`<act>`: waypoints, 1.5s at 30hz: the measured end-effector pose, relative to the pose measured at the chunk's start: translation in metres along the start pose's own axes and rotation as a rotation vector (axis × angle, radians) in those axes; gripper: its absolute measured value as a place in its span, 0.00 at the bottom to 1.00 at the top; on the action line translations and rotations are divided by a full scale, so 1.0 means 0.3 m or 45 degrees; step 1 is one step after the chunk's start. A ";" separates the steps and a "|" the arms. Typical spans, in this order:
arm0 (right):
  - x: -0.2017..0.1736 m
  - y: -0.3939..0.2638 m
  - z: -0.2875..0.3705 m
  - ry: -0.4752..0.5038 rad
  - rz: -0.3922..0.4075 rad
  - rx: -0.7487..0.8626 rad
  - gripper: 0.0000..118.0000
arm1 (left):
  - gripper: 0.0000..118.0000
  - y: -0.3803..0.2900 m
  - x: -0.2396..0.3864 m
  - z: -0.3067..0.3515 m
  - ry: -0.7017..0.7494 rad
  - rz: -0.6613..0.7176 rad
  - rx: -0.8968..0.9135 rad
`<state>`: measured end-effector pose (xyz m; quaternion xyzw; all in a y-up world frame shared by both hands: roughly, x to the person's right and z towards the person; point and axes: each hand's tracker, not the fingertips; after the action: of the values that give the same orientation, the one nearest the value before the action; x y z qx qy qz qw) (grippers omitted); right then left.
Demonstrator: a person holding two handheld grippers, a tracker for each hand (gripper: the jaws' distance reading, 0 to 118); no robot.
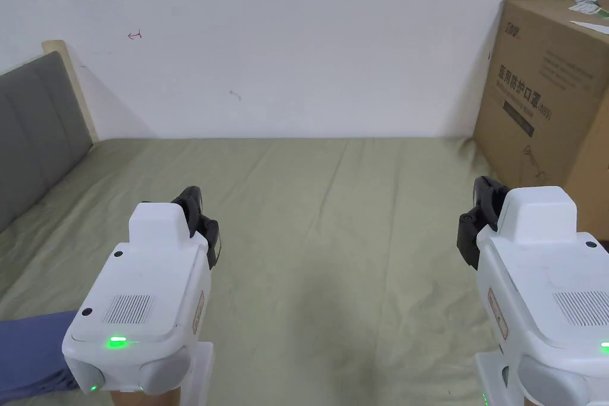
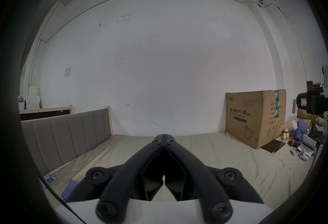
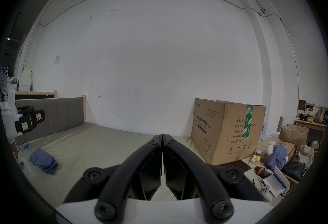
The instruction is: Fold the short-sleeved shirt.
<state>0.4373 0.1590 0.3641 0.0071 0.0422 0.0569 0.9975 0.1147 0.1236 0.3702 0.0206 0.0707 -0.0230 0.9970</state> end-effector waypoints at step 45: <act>0.000 -0.012 -0.012 -0.005 -0.019 -0.034 0.62 | 0.66 -0.017 -0.013 -0.028 -0.015 0.005 -0.050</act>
<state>0.4374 0.1555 0.3604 -0.0065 0.0395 0.0501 0.9979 0.1094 0.1191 0.3622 0.0011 0.0654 -0.0199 0.9977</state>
